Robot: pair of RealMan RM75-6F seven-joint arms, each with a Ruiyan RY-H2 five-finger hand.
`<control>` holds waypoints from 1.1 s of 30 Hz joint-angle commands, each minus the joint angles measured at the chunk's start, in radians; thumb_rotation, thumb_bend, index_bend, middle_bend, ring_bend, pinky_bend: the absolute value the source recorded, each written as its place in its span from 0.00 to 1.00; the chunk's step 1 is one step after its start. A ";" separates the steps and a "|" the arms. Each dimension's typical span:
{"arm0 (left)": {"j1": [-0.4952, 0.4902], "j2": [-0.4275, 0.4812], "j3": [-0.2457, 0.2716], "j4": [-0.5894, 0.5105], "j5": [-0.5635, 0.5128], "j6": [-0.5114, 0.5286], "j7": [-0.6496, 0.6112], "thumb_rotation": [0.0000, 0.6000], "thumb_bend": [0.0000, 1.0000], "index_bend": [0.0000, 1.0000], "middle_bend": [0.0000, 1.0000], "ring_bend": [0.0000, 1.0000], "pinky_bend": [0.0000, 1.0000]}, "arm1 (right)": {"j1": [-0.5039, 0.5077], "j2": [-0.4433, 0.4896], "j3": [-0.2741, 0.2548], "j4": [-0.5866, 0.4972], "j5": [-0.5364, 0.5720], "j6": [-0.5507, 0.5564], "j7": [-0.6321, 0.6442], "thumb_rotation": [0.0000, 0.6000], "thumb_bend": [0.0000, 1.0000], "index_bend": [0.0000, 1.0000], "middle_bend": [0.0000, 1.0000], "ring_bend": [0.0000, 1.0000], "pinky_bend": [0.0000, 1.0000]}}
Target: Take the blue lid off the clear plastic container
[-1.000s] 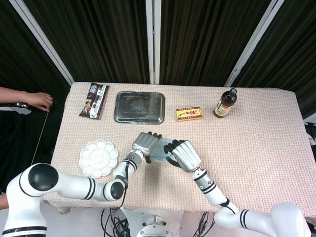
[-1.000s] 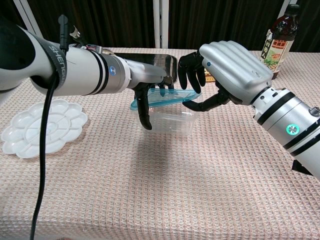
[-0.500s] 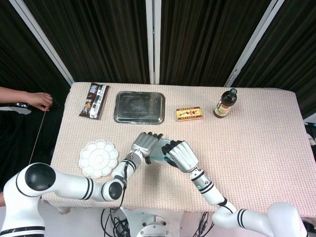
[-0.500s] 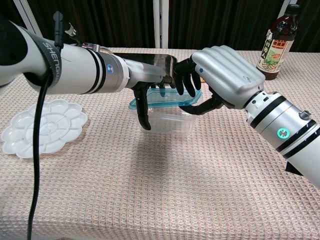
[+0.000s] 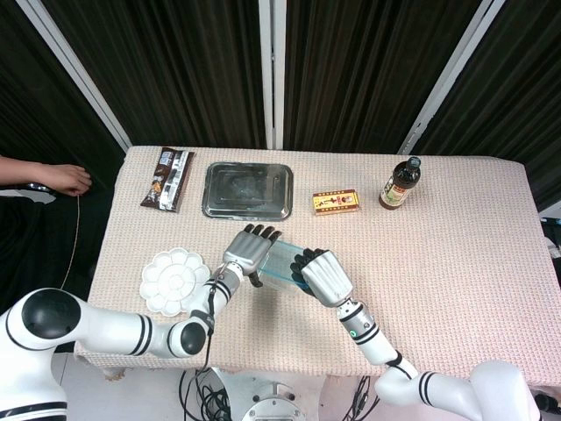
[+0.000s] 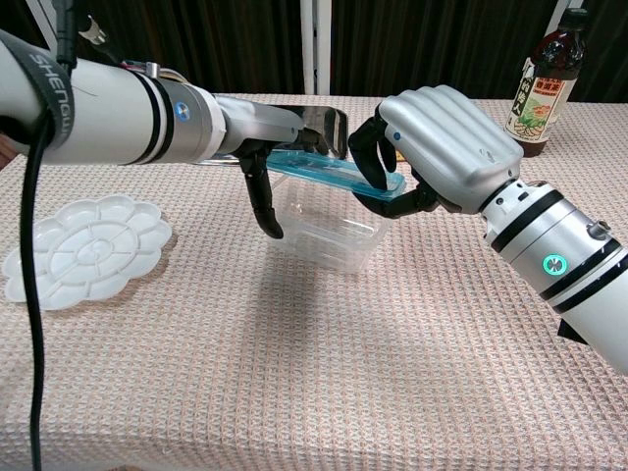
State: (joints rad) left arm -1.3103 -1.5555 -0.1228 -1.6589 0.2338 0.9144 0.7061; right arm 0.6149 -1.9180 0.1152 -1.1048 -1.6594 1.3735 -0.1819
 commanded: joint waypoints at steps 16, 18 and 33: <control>0.240 0.182 0.066 -0.105 0.281 0.208 -0.175 1.00 0.00 0.00 0.01 0.00 0.07 | -0.106 0.228 0.007 -0.133 0.058 0.063 -0.108 1.00 0.63 0.83 0.66 0.58 0.78; 0.289 0.193 0.082 -0.096 0.345 0.250 -0.209 1.00 0.00 0.00 0.01 0.00 0.07 | -0.117 0.259 0.012 -0.138 0.094 0.037 -0.106 1.00 0.63 0.81 0.65 0.58 0.78; 0.593 0.302 0.191 -0.068 0.683 0.424 -0.408 1.00 0.00 0.00 0.01 0.00 0.06 | -0.171 0.535 -0.026 -0.524 0.374 -0.270 -0.193 1.00 0.11 0.00 0.04 0.00 0.00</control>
State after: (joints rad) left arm -0.7538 -1.2822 0.0453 -1.7346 0.8747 1.3111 0.3237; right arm 0.4682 -1.4943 0.1151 -1.4902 -1.3218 1.1561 -0.3843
